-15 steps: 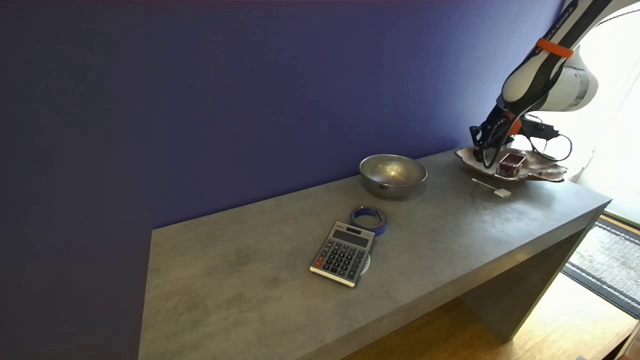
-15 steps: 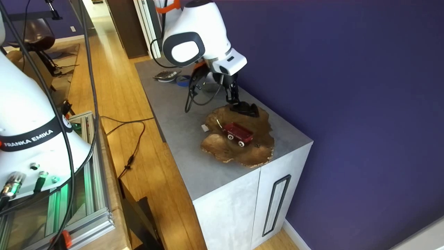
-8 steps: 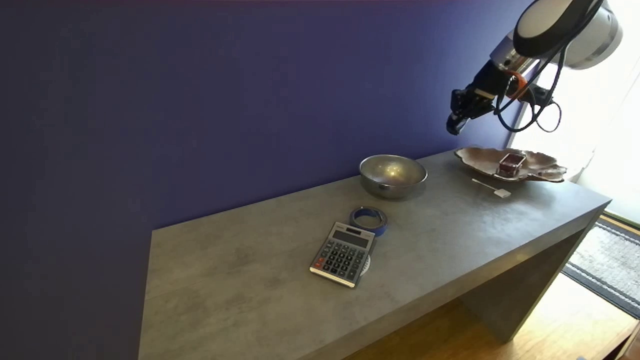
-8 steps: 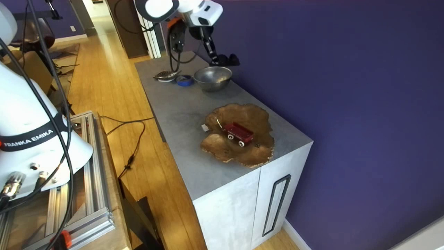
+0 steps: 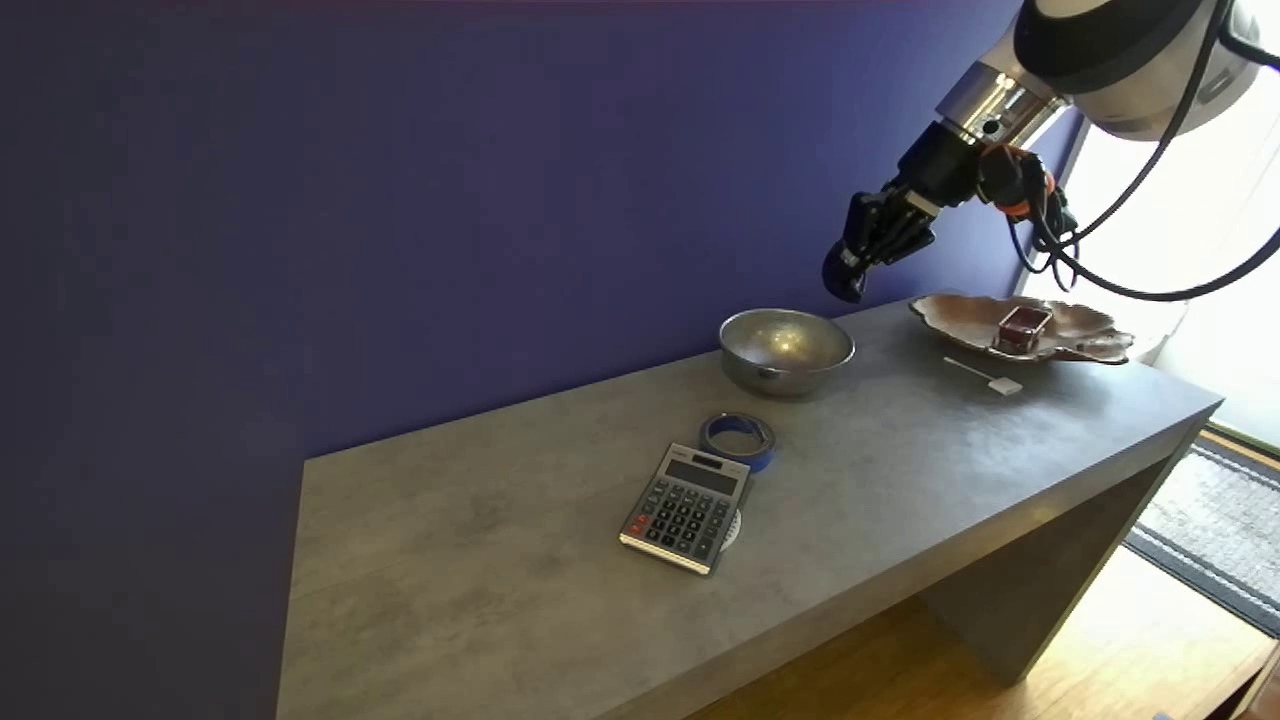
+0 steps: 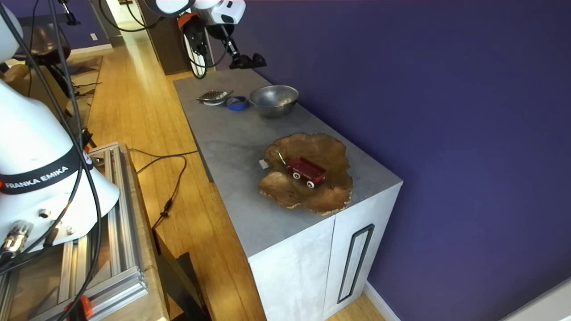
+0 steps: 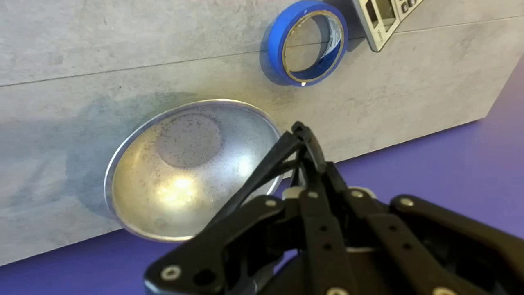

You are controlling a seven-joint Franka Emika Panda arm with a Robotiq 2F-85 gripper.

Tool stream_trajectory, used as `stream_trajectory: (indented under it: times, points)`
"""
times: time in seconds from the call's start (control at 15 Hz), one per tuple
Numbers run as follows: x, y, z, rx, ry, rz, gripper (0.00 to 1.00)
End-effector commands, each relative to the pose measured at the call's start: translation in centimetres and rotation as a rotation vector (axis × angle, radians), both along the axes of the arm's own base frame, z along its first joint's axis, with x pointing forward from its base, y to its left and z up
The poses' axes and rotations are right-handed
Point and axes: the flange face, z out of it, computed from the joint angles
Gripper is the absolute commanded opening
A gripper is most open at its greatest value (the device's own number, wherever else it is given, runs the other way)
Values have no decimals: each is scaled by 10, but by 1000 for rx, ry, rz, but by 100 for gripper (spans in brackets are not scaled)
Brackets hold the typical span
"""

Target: Move the sunglasses from the tray to the silver bowl

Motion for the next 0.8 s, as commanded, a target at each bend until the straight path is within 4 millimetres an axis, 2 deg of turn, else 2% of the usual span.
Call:
stream_trajectory:
  times: [0.0, 0.2, 0.4, 0.6, 0.73]
  points:
    - [3, 5, -20, -3, -18, -20, 1]
    - [12, 19, -49, -6, -42, -22, 1]
    - [36, 31, -75, 9, -45, -31, 1]
    - [69, 34, -83, 46, -67, -80, 1]
    - [89, 26, -92, 59, -54, -111, 1]
